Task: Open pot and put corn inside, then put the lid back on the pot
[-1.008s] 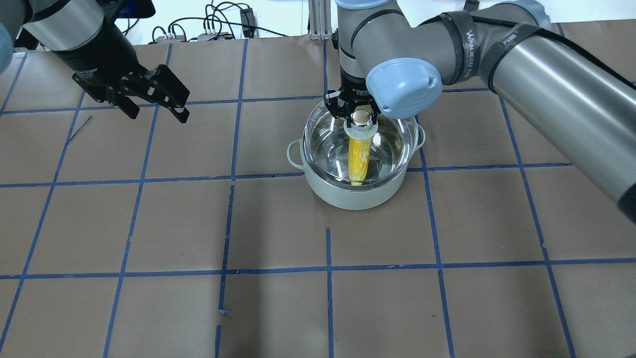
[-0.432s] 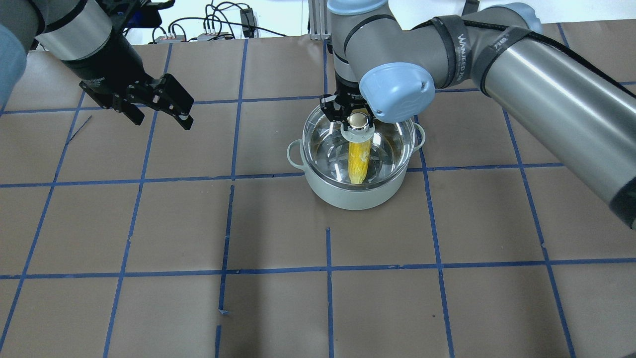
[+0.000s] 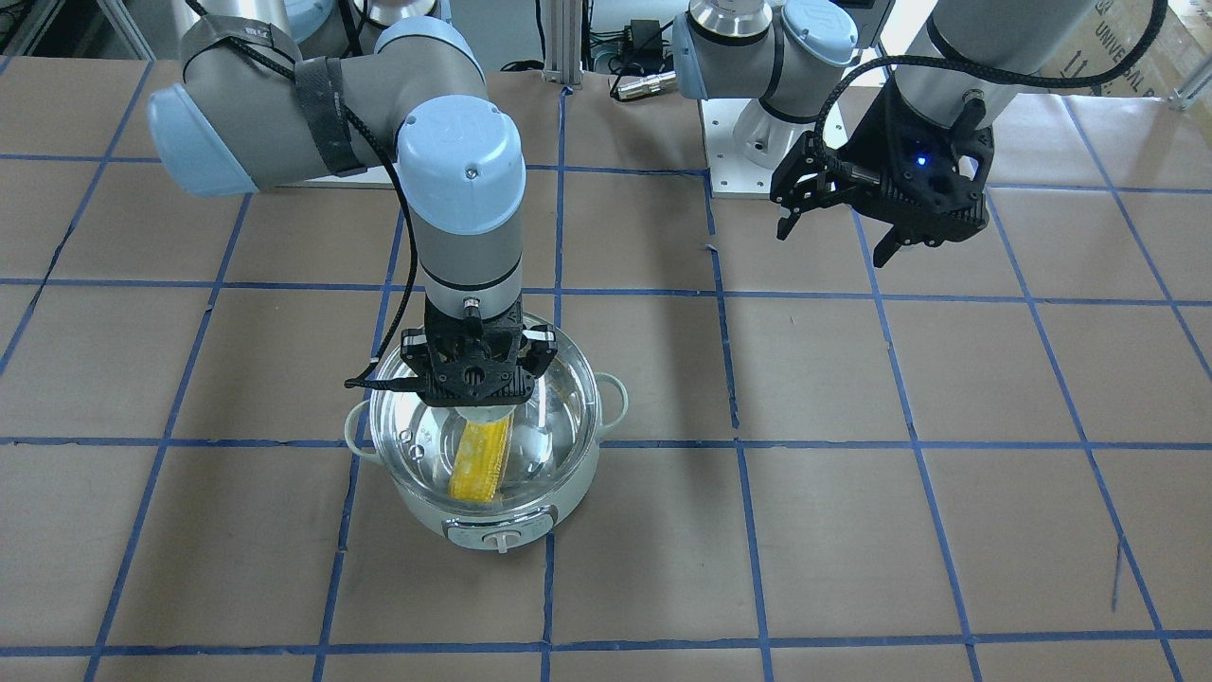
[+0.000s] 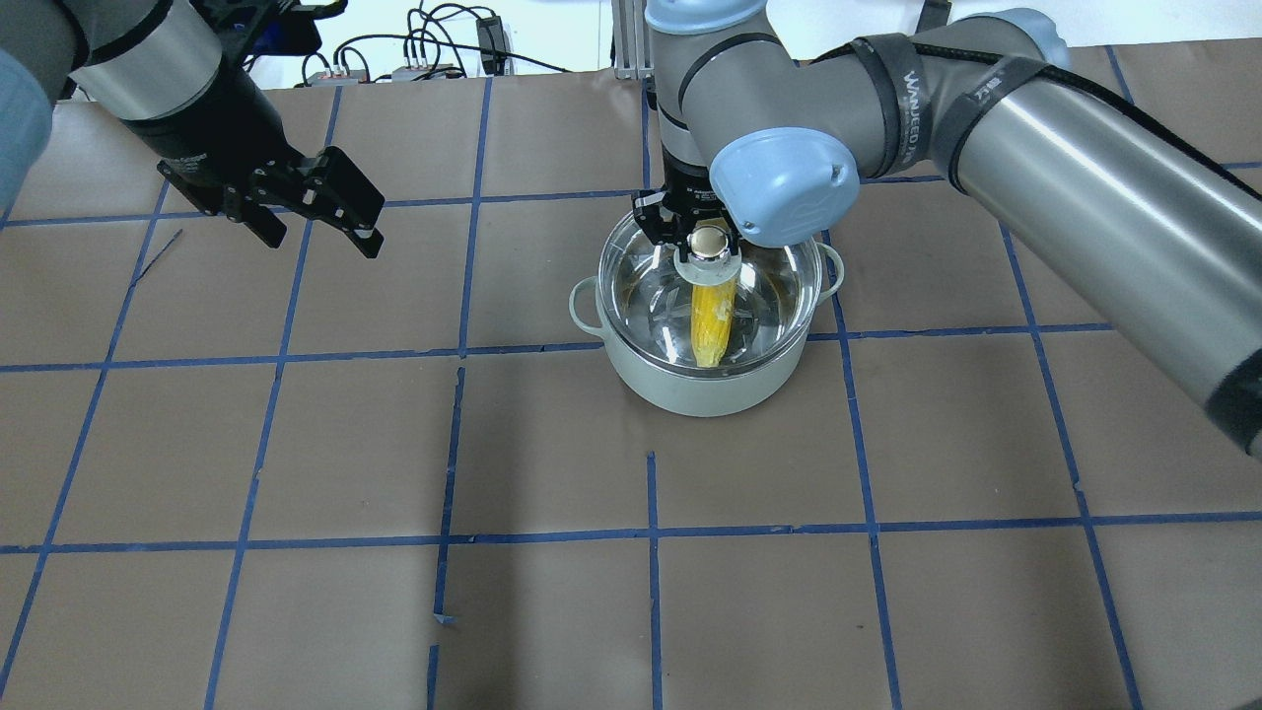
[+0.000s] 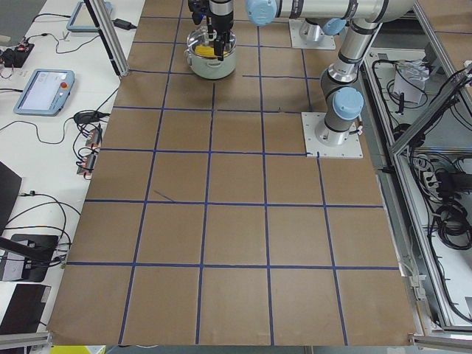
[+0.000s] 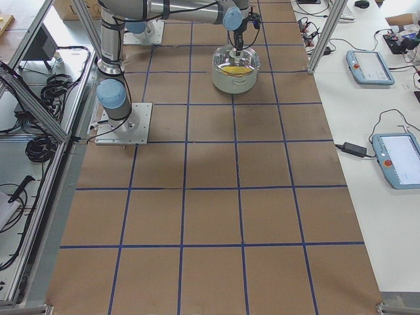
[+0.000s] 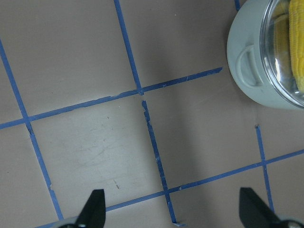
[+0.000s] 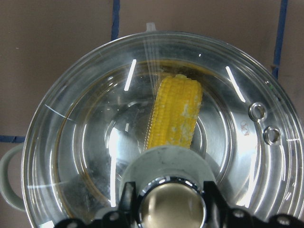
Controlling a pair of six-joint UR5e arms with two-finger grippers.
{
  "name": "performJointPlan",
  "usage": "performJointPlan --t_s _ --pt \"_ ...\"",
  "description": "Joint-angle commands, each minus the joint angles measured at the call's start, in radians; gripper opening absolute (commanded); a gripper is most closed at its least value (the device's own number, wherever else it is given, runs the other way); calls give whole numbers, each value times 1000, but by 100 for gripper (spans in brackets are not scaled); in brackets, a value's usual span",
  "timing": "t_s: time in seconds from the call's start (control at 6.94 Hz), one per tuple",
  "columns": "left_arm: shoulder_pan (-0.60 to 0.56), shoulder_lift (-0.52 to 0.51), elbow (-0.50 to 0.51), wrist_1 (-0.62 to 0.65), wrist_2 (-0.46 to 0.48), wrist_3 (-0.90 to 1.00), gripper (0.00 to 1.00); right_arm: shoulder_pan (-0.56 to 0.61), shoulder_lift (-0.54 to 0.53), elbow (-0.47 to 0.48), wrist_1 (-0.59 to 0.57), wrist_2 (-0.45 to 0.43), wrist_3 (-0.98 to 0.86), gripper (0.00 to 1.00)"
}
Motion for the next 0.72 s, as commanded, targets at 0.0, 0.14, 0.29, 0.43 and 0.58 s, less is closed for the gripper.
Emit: performJointPlan --t_s 0.0,0.14,0.29,0.43,0.58 --pt "1 -1 2 0 -1 0 100 0 0 2 0 0 0 40" --pt "1 -1 2 0 -1 0 100 0 0 2 0 0 0 40" --pt "1 -1 2 0 -1 0 100 0 0 2 0 0 0 41" --pt "1 -1 2 0 -1 0 100 0 2 1 0 0 0 41" --pt "1 -1 2 0 -3 0 100 0 2 1 0 0 -1 44"
